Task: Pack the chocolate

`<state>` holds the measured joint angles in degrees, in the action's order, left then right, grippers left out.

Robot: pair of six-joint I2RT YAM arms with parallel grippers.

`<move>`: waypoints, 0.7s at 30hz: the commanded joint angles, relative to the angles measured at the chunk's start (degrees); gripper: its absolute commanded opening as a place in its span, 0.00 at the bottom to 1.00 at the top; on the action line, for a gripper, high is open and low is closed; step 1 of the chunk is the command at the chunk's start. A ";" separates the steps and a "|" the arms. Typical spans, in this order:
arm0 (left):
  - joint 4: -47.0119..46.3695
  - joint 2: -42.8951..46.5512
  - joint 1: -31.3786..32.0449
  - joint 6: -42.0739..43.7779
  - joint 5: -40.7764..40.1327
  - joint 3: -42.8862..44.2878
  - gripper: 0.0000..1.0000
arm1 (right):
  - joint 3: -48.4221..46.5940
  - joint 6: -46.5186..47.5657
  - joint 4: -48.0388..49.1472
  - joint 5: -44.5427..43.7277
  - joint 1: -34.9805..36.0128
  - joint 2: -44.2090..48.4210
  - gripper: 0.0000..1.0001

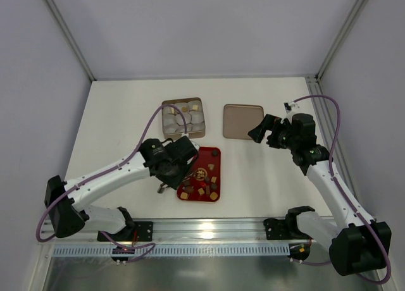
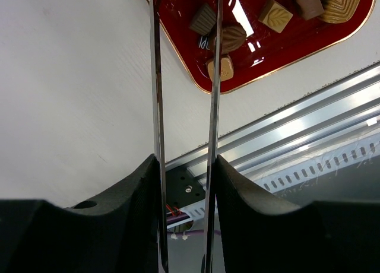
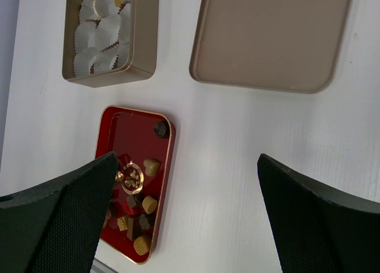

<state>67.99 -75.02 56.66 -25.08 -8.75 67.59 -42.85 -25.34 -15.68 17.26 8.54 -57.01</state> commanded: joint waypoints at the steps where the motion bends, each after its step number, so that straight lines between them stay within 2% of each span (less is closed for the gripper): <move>1: 0.57 0.23 0.38 0.03 -0.30 2.28 0.42 | -0.66 1.00 0.65 -0.56 0.25 1.03 1.00; 21: 1.71 0.32 0.38 0.38 0.40 2.10 0.33 | -0.57 1.09 0.57 -0.47 0.34 0.76 1.00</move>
<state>68.97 -75.02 56.66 -25.08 -8.73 67.72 -42.85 -25.32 -15.75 17.23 8.54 -57.01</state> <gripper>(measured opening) 0.347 0.996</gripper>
